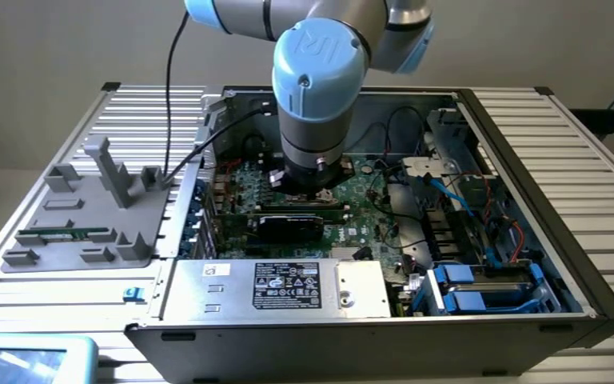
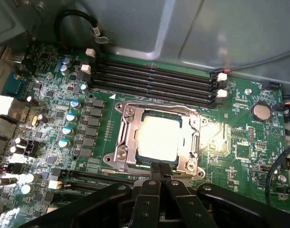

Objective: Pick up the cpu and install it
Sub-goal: 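Install the second cpu locking lever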

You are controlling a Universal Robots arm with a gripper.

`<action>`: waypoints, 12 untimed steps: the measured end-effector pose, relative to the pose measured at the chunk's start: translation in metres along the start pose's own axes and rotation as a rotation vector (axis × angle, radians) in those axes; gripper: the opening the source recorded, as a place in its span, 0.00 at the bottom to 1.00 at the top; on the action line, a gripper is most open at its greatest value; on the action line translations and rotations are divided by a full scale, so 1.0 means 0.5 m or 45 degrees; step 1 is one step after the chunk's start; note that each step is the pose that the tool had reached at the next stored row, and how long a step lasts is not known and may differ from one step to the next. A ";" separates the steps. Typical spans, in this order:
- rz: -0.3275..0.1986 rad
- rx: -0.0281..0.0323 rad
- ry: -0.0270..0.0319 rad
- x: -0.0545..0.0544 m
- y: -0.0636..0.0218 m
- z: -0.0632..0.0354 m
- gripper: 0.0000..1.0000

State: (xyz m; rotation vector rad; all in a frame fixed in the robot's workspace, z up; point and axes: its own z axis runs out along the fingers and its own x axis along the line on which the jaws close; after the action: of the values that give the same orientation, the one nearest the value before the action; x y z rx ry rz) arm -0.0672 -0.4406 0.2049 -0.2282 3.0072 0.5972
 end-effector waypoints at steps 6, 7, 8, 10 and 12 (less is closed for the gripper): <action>0.000 -0.0003 -0.0002 0.003 -0.005 -0.002 0.09; 0.000 -0.0002 -0.0002 0.003 -0.005 -0.002 0.09; 0.000 -0.0004 -0.0005 0.003 -0.005 -0.001 0.09; -0.001 -0.0011 -0.0037 0.004 -0.006 0.001 0.09; -0.001 -0.0010 -0.0039 0.004 -0.006 0.001 0.09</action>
State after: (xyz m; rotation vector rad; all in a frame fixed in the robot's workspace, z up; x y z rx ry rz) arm -0.0687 -0.4435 0.2032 -0.2289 3.0038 0.5980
